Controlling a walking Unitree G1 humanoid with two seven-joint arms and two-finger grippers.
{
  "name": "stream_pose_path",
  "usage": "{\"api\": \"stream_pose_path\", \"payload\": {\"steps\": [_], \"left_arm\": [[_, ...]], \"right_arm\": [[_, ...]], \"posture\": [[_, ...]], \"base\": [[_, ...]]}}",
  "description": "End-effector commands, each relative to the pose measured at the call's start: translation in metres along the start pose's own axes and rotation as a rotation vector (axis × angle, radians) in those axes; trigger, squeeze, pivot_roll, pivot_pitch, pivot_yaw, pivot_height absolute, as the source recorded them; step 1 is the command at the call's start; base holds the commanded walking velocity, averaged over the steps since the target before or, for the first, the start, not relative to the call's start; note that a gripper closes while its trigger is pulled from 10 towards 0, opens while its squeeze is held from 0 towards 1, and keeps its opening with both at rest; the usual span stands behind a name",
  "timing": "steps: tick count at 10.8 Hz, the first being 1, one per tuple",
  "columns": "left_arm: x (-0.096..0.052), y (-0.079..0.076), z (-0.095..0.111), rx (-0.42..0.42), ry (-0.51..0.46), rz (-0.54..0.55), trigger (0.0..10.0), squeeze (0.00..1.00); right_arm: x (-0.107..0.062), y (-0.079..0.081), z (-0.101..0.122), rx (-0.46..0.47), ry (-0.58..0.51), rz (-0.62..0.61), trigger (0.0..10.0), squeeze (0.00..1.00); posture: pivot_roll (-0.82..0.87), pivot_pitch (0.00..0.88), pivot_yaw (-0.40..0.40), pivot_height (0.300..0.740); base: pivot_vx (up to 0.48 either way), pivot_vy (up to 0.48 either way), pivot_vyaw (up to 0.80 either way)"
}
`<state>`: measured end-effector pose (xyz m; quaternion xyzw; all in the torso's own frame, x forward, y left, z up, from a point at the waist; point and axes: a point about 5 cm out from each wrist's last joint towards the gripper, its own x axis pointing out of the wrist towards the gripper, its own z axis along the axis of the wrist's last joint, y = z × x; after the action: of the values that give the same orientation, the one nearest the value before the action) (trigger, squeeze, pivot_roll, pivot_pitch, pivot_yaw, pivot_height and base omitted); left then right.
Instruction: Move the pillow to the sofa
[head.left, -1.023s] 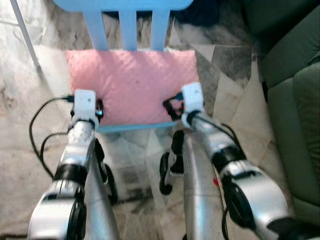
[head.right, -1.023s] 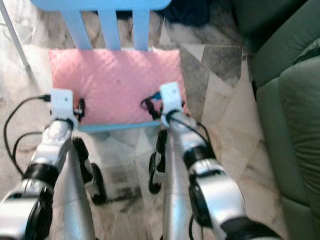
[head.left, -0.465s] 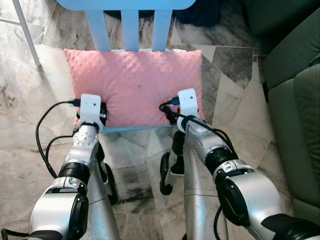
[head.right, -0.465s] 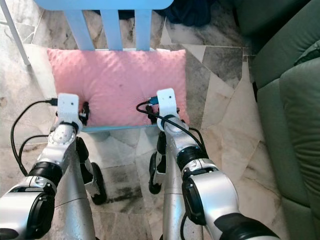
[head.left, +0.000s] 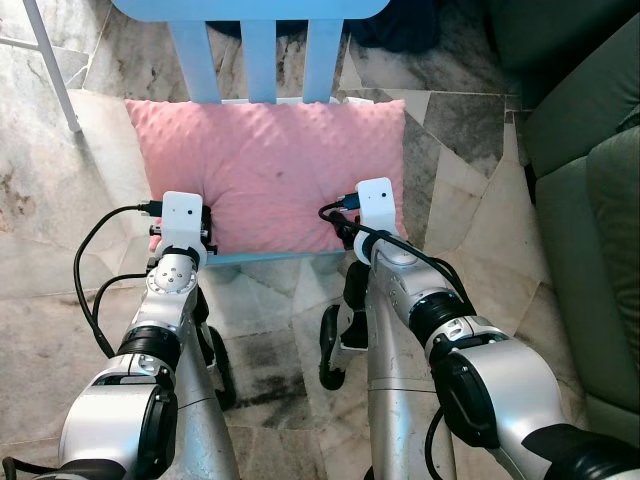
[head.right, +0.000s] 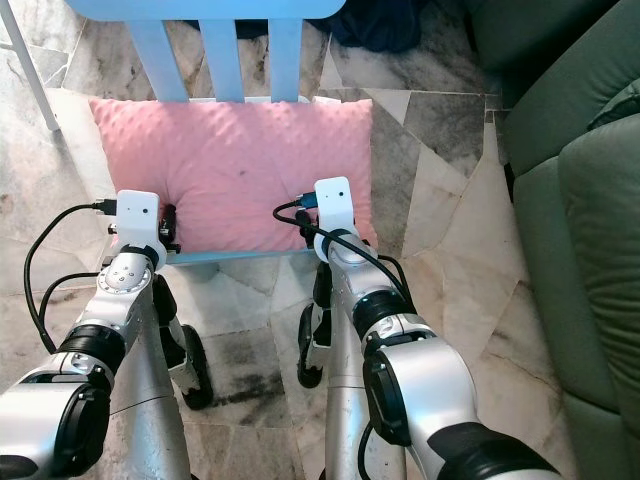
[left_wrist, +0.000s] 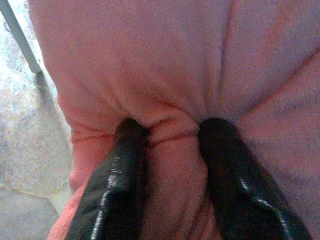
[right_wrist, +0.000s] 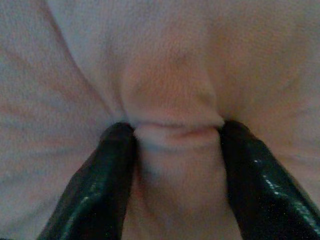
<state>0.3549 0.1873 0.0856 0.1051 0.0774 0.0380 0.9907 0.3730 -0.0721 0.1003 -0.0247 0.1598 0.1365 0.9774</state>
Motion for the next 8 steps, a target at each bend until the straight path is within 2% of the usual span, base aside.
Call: {"api": "stream_pose_path", "payload": {"steps": [1, 6, 8], "left_arm": [[-0.0142, -0.0153, -0.0365, -0.003, 0.143, -0.072, 0.0, 0.00], [-0.0165, -0.0141, -0.0399, -0.014, 0.130, -0.078, 0.0, 0.00], [-0.0163, -0.0130, -0.0394, -0.002, 0.120, -0.090, 0.0, 0.00]], "right_arm": [[-0.0048, 0.0007, -0.0298, 0.036, 0.110, 0.004, 0.0, 0.00], [-0.0050, 0.0008, -0.0309, 0.042, 0.110, 0.014, 0.0, 0.00], [-0.0055, 0.0013, -0.0325, 0.019, 0.110, 0.027, 0.0, 0.00]], "posture": [[-0.03, 0.569, -0.155, 0.527], [-0.03, 0.571, -0.160, 0.527], [-0.02, 0.542, -0.159, 0.527]], "base": [[0.000, 0.000, 0.00], [0.000, 0.000, 0.00], [0.000, 0.000, 0.00]]}}
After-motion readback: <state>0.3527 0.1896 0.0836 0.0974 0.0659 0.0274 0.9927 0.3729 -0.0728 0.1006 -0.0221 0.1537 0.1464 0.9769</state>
